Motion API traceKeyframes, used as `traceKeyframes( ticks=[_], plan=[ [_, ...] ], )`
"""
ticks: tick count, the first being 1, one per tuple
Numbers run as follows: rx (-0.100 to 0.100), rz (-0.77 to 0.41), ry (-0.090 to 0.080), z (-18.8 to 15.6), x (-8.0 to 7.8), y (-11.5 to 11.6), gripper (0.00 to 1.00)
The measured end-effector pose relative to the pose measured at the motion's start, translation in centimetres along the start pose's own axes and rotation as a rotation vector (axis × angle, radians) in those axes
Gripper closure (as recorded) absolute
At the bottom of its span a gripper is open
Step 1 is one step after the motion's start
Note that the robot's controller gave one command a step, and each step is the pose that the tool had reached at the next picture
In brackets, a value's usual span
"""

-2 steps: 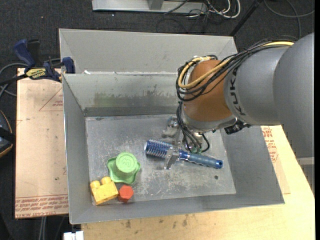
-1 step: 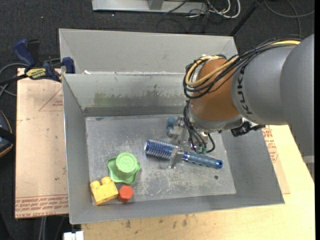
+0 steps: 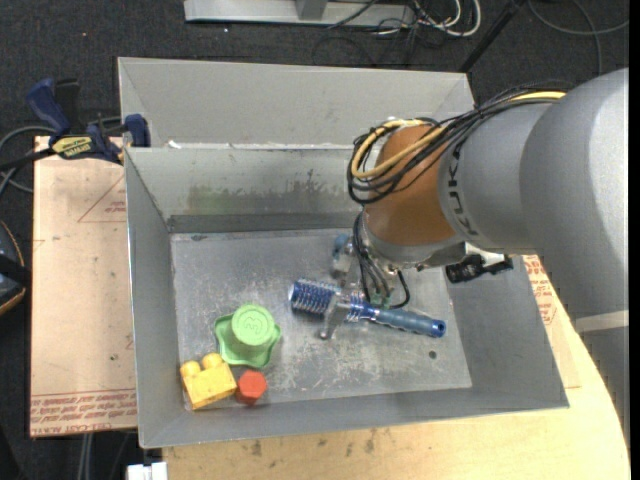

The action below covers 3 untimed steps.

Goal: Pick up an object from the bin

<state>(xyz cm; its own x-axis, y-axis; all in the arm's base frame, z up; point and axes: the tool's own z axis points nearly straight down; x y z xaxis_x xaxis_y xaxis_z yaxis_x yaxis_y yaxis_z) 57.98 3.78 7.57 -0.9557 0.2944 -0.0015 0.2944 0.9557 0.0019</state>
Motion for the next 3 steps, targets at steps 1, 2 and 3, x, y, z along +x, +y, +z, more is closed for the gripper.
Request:
traceKeyframes(
  ticks=[1, 2, 3],
  plan=[
    [0.000, -0.002, -0.002, -0.3, -0.2, 0.1, 0.00],
    [-0.004, -0.002, -0.008, -0.5, -0.4, 0.2, 1.00],
    [0.000, -0.004, -0.001, -1.7, -0.4, 0.3, 1.00]
  ],
)
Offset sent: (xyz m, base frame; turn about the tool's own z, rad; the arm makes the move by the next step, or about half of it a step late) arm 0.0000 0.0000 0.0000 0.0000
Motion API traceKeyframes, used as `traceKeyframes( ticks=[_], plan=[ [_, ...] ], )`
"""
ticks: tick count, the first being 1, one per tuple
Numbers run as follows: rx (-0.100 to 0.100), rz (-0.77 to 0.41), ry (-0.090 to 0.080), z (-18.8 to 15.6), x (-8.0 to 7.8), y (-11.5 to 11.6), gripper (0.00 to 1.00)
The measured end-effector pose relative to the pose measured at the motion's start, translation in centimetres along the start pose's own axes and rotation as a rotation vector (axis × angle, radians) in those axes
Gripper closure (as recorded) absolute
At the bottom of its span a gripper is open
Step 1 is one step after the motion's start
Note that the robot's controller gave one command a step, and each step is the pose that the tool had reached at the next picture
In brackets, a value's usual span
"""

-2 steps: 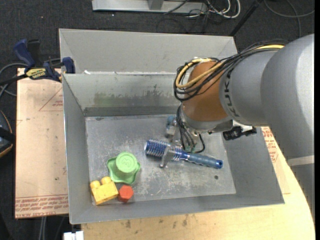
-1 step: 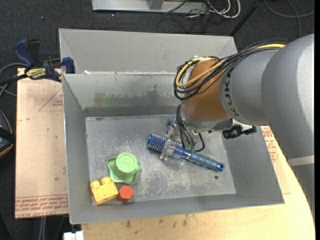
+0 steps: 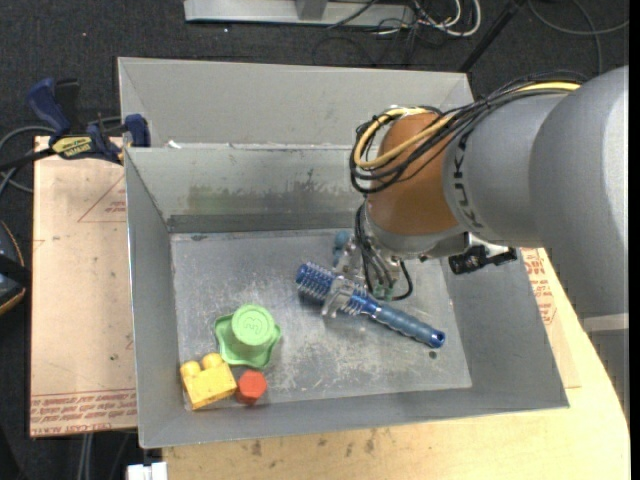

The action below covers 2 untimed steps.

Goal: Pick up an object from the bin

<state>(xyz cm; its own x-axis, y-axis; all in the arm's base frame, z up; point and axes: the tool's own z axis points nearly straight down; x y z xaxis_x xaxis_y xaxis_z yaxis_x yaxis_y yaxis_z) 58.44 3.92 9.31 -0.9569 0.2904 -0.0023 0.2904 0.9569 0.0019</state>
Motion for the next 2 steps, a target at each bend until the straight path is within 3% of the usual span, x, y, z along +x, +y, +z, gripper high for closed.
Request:
traceKeyframes(
  ticks=[2],
  plan=[
    [-0.001, -0.004, -0.001, -5.4, -0.1, 0.1, 1.00]
  ],
)
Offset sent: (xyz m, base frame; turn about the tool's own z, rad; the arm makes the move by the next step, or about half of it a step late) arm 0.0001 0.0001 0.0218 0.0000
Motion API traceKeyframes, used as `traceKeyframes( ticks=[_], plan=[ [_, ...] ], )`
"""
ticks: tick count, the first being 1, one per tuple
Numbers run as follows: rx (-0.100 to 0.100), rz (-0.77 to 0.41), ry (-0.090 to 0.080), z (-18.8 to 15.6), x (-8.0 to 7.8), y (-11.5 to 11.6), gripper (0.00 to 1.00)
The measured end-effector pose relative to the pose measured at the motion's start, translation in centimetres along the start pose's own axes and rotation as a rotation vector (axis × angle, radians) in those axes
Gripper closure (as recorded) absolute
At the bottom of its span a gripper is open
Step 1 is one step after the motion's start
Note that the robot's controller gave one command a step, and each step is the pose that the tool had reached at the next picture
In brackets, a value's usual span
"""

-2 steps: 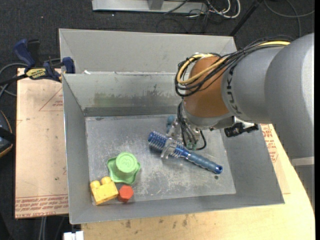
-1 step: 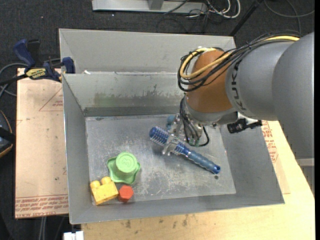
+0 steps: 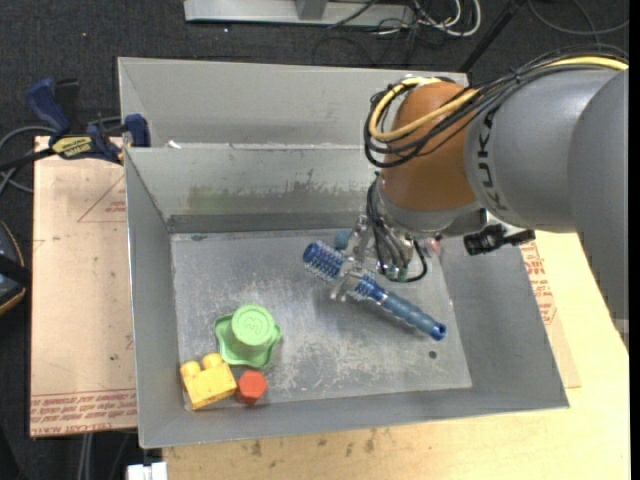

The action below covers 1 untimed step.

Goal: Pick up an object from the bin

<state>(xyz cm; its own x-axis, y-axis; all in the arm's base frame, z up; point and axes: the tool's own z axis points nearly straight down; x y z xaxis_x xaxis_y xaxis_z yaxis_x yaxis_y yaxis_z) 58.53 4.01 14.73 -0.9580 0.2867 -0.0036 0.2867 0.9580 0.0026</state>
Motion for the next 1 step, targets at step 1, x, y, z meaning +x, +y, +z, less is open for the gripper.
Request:
traceKeyframes(
  ticks=[1],
  plan=[
    [-0.001, -0.002, -0.003, -5.14, -0.14, 0.09, 1.00]
  ],
)
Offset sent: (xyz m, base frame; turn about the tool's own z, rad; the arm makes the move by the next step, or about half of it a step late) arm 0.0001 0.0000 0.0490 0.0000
